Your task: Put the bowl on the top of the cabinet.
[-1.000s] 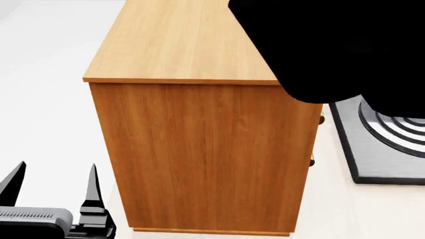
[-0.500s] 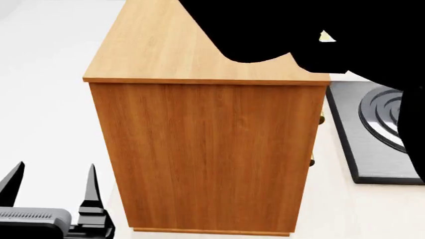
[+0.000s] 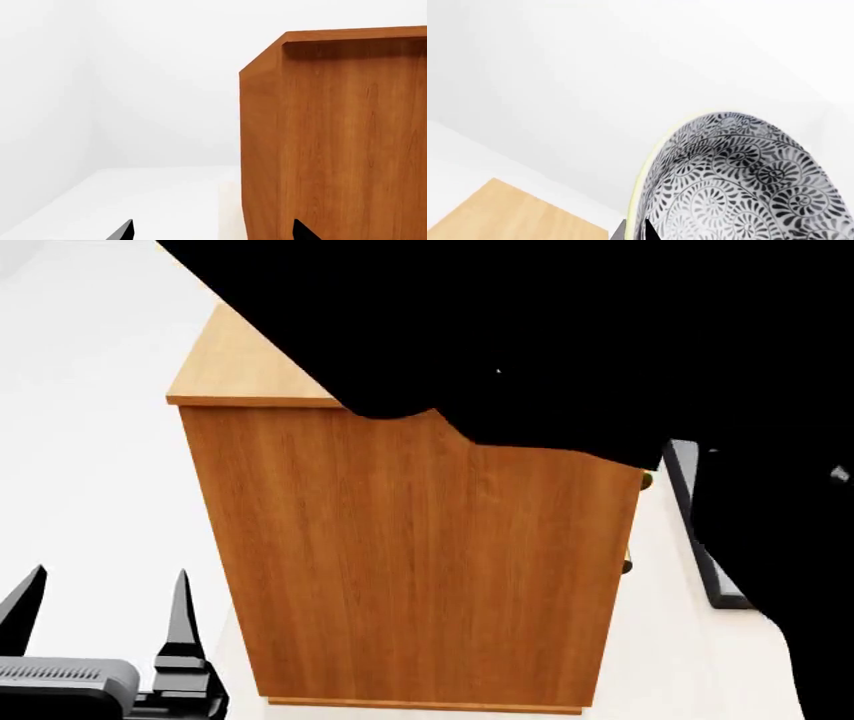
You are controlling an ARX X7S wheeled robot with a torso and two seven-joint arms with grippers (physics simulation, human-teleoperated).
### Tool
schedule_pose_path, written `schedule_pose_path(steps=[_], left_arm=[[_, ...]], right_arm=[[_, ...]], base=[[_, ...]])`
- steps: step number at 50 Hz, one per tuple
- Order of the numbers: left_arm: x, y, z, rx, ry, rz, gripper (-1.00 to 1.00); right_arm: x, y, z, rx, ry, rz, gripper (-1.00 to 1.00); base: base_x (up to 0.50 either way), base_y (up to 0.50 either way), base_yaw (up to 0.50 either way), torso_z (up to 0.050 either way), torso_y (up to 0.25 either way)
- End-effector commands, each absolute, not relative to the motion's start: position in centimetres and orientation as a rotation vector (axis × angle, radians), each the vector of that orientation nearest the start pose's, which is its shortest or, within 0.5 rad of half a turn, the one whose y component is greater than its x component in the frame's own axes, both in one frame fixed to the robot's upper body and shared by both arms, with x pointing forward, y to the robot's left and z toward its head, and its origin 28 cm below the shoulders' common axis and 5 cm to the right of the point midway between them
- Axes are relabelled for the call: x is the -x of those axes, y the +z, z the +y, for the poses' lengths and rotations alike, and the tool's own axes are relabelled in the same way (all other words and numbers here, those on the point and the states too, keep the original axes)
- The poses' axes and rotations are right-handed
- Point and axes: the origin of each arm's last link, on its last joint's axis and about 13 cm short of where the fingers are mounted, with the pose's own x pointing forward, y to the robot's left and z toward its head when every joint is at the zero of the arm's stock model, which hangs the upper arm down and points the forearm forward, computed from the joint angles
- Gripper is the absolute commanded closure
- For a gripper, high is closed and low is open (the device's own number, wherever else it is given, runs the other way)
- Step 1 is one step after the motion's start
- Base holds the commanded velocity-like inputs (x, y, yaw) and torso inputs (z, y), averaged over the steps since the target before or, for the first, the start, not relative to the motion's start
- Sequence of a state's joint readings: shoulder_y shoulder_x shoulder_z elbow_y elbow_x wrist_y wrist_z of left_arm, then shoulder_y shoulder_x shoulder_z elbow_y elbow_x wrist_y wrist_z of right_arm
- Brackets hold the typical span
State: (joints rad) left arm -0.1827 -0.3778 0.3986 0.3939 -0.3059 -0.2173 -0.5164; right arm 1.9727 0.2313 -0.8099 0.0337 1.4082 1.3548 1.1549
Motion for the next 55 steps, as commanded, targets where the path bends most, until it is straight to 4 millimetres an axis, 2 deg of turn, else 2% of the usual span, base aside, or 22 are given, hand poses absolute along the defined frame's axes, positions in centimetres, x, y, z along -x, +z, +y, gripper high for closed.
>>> schedule_pose_path(steps=[1, 31, 42, 55], left_arm=[[-22.3, 10.0, 19.5, -0.036, 0.025, -0.213, -1.0], [-22.5, 9.5, 19.6, -0.034, 0.031, -0.201, -1.0], [-22.5, 9.5, 19.6, -0.034, 0.028, -0.199, -1.0], [-22.5, 9.5, 19.6, -0.032, 0.028, -0.199, -1.0]], right_arm=[[-25.8, 42.1, -1.1, 0.582, -0.099, -0.239, 1.0], [-29.8, 38.0, -1.0, 0.516, -0.05, -0.136, 1.0], [-30.5, 37.8, -1.1, 0.394, 0.014, -0.069, 1.0], [-30.2, 38.1, -1.1, 0.41, 0.006, -0.001, 1.0]], base=[[0.0, 0.0, 0.0, 0.0, 0.0], [0.0, 0.0, 0.0, 0.0, 0.001], [0.0, 0.0, 0.0, 0.0, 0.0], [0.0, 0.0, 0.0, 0.0, 0.001]])
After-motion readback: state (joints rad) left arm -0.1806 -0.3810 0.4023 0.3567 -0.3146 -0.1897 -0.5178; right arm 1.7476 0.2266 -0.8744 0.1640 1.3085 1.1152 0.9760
